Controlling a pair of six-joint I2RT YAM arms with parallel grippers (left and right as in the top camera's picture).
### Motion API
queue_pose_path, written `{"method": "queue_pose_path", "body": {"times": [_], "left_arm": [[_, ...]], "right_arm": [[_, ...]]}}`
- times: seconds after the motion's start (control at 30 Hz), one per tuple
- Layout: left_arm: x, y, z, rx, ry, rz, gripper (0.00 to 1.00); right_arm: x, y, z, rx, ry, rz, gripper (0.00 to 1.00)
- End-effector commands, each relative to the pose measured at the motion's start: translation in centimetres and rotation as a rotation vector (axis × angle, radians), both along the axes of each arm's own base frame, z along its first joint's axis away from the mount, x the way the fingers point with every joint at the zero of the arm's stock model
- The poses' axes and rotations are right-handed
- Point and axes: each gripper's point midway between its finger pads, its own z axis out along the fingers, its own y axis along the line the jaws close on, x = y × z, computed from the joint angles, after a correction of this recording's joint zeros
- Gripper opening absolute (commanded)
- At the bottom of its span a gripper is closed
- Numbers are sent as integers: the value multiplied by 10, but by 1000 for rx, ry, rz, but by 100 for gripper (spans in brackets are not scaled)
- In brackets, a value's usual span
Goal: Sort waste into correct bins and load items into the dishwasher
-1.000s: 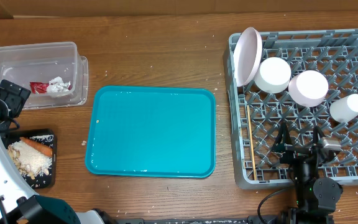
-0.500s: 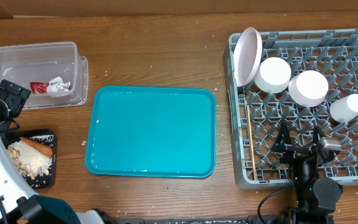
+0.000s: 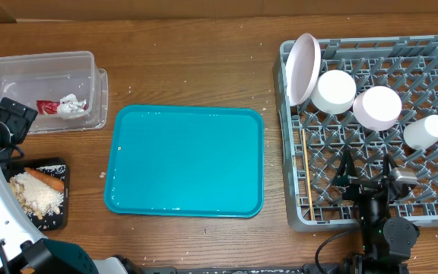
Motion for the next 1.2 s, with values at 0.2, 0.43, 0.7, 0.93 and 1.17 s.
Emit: {"method": "queue_pose_path", "body": {"times": [0.2,0.43,0.7,0.93,1.17], "left_arm": [[-36,-30,19,27,32,-33,100],[-5,-89,14,203,-142,-366,100],[22,-179,-22,347,-409,-756,100],[9,-194,-62,425,-574,-779,100],[-5,-196,-81,501,-715,-760,100]], "right_arm": [[0,-2,-2,-5,-2,-9,100],[0,-2,-2,-5,-2,-9,100],[0,-2,-2,-5,-2,-9,100],[0,-2,-2,-5,-2,-9,100],[0,-2,-2,-5,-2,-9,100]]}}
